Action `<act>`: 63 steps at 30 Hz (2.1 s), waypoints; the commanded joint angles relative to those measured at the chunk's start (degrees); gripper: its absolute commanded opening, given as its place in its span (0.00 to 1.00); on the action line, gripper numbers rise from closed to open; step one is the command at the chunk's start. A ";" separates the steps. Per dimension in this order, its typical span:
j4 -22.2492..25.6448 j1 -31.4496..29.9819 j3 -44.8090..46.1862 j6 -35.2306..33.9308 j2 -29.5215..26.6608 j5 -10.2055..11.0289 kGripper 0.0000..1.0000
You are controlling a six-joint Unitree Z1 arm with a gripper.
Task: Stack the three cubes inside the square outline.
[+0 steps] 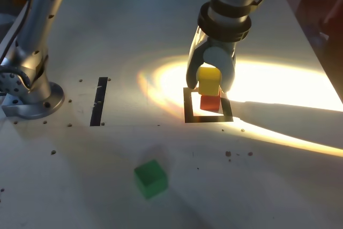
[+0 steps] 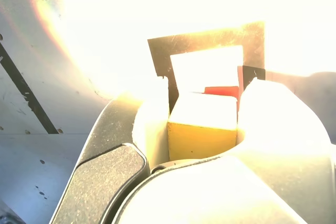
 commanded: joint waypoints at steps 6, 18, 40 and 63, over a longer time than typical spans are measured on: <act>0.13 0.06 -0.23 0.06 0.76 0.29 0.43; 2.84 0.00 -1.70 0.16 -1.33 0.78 0.94; 9.22 -32.16 7.05 -14.74 -15.01 -1.82 0.99; -8.93 -47.30 17.22 -1.19 -7.28 4.95 0.94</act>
